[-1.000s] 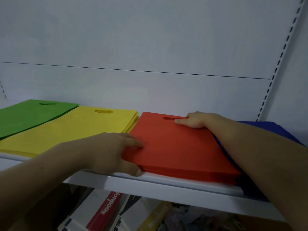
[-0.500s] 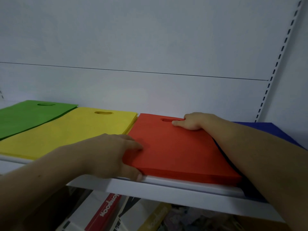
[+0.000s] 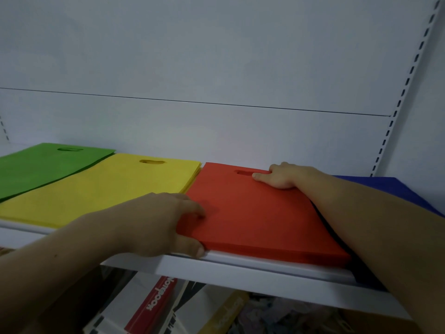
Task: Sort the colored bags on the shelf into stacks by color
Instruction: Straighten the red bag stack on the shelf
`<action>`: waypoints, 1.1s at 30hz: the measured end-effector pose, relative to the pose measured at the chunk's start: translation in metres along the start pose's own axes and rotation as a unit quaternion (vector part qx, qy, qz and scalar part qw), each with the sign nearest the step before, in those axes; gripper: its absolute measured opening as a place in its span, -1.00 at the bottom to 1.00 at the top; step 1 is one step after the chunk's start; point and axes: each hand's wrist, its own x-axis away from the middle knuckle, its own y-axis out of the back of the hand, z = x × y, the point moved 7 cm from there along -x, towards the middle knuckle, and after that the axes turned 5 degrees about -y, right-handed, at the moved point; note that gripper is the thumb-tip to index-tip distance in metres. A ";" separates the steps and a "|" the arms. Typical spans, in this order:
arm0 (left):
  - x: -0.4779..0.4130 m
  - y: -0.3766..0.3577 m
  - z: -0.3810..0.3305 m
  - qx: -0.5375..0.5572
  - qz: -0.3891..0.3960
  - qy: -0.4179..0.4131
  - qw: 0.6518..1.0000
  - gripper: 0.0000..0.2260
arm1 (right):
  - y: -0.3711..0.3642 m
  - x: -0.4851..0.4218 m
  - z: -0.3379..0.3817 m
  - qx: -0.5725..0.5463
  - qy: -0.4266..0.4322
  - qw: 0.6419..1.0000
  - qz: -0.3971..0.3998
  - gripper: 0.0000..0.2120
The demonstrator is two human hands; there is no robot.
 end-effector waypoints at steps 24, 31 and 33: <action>0.001 -0.003 -0.002 0.010 0.008 0.005 1.000 -0.28 | -0.006 0.001 0.004 -0.016 0.018 1.000 -0.003 -0.12; 0.003 0.001 -0.003 0.015 0.020 0.024 0.999 -0.22 | -0.001 0.007 0.003 -0.026 0.025 0.999 -0.010 -0.12; 0.003 0.003 -0.005 0.022 0.023 0.035 0.999 -0.16 | 0.001 0.011 0.003 -0.027 0.027 0.999 -0.016 -0.14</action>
